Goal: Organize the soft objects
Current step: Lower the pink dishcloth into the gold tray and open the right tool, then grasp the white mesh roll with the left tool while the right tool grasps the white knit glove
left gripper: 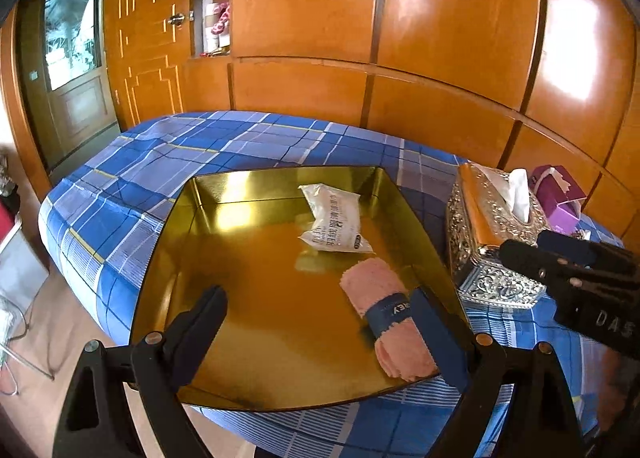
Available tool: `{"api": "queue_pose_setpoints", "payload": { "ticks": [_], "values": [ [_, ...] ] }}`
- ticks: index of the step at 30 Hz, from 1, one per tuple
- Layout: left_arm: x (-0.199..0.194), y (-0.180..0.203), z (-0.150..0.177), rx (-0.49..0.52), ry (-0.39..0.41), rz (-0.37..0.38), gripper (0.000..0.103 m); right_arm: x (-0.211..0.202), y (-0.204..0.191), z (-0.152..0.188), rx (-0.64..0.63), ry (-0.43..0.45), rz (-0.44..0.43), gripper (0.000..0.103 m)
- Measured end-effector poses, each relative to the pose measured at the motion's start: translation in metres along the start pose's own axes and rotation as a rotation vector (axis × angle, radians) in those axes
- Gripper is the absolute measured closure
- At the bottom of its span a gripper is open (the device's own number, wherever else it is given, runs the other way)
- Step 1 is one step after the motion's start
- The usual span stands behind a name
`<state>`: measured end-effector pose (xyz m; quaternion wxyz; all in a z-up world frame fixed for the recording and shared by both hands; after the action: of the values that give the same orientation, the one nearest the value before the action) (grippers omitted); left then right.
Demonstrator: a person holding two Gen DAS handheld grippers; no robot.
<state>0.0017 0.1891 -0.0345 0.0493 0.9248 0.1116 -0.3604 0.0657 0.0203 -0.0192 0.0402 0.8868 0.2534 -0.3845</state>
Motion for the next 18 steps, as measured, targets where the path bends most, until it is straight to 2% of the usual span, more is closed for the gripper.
{"api": "queue_pose_setpoints", "payload": {
  "ticks": [11, 18],
  "values": [
    [-0.005, 0.016, 0.003, 0.048, 0.003, 0.013, 0.01, -0.028, 0.029, 0.0, 0.051, 0.082, 0.061, 0.039],
    [-0.009, 0.025, 0.004, 0.077, 0.01, 0.018, 0.01, -0.061, 0.075, -0.004, 0.099, 0.156, 0.148, 0.039]
  ]
}}
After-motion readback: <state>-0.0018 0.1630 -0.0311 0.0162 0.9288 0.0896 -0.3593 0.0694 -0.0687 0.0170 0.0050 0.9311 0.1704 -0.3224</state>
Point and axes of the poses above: each gripper's, at about its wrist camera, not at the fingertips, and x roughly the way its jaws point, y to its right, z to its underside, the point moved 2 cm from there along x, roughly the way its jaws point, and after that the axes turned 5 degrees about -z, right-handed, at the moved point
